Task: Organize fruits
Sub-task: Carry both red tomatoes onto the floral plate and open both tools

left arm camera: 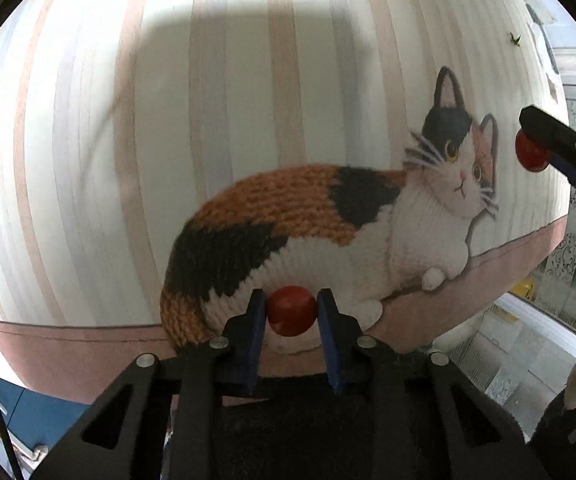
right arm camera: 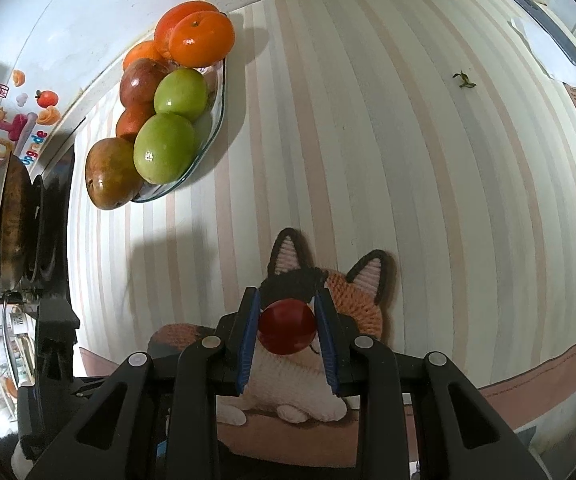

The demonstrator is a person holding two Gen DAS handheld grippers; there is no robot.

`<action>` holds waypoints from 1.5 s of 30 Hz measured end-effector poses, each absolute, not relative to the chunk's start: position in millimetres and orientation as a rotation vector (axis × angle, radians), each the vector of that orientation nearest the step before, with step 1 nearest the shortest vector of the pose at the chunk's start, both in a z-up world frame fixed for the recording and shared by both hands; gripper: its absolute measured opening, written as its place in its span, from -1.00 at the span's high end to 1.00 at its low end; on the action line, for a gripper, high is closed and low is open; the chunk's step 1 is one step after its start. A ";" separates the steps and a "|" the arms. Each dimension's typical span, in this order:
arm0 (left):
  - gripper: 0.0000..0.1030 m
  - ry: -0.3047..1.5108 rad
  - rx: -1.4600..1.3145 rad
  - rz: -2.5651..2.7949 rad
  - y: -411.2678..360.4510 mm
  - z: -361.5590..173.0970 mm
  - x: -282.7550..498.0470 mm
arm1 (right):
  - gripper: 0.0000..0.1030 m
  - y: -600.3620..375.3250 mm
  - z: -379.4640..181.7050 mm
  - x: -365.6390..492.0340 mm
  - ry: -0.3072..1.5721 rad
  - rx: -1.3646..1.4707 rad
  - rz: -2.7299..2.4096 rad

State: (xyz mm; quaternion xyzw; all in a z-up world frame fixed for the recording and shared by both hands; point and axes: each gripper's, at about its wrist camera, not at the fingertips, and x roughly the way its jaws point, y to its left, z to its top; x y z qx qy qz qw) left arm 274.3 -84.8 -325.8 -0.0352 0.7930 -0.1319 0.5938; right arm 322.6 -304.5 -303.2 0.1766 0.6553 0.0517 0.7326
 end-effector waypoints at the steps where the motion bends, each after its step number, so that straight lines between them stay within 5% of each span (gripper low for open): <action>1: 0.55 1.835 -0.076 -0.307 -84.2 -324.6 274.4 | 0.41 -304.1 -302.5 323.3 1.440 0.389 0.115; 19: 0.55 1.425 -0.293 -0.263 -15.0 -187.0 394.6 | 0.41 -305.3 -284.8 404.8 1.321 0.648 0.237; 40: 0.46 1.586 -0.348 -0.178 -12.7 -279.4 492.5 | 0.37 -278.3 -321.8 466.8 1.373 0.636 0.191; 44: 0.28 1.584 -0.346 -0.164 -12.7 -276.9 490.4 | -0.08 -280.3 -321.7 465.2 1.376 0.642 0.179; 45: 0.10 1.577 -0.349 -0.163 -11.8 -275.2 489.6 | -0.20 -280.9 -321.2 464.7 1.381 0.643 0.180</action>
